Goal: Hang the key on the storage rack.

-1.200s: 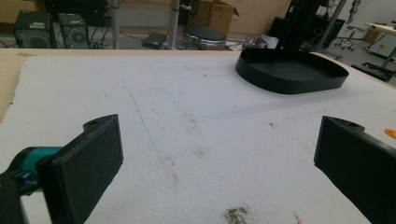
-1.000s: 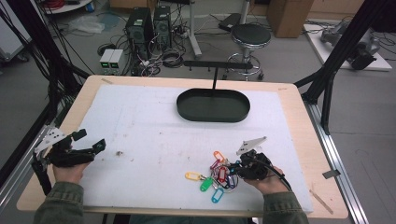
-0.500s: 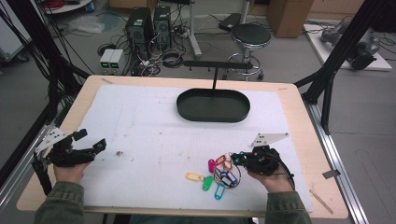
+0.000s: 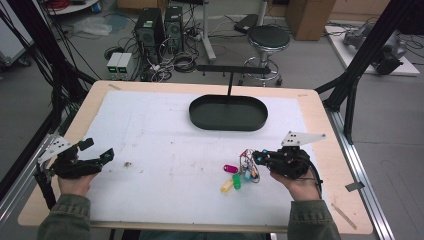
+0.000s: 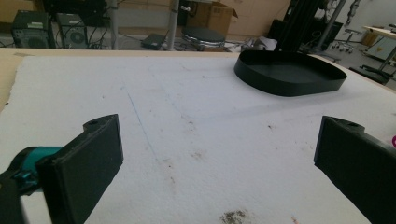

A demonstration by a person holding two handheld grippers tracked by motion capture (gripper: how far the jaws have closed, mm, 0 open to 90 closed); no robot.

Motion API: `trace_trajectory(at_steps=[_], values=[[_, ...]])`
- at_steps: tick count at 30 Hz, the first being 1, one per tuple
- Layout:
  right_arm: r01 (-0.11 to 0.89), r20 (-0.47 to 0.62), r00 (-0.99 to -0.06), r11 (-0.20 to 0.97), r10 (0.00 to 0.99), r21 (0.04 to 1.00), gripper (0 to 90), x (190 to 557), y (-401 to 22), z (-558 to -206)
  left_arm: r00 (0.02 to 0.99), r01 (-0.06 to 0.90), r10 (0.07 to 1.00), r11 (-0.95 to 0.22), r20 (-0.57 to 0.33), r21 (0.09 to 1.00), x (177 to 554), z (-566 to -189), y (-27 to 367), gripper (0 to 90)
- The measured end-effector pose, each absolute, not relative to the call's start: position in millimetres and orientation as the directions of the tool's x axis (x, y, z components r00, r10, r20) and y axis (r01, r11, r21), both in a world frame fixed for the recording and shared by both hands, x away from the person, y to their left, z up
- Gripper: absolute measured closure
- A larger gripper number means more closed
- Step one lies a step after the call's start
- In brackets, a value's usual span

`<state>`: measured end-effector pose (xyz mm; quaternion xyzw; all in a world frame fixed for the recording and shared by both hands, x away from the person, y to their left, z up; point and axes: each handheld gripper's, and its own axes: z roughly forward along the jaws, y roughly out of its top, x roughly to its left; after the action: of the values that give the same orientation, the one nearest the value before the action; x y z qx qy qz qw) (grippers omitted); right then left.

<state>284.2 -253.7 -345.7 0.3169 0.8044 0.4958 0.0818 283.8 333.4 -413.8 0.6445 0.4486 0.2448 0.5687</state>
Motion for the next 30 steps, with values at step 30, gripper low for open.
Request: trace_trajectory(at_steps=[30], values=[[0.33,0.119,-0.814,0.284,0.569,0.9,87.9,321.3,-243.4,-266.0,0.479,0.302,0.853,0.06,-0.206,0.951,285.8,-415.1,334.3,1.7]])
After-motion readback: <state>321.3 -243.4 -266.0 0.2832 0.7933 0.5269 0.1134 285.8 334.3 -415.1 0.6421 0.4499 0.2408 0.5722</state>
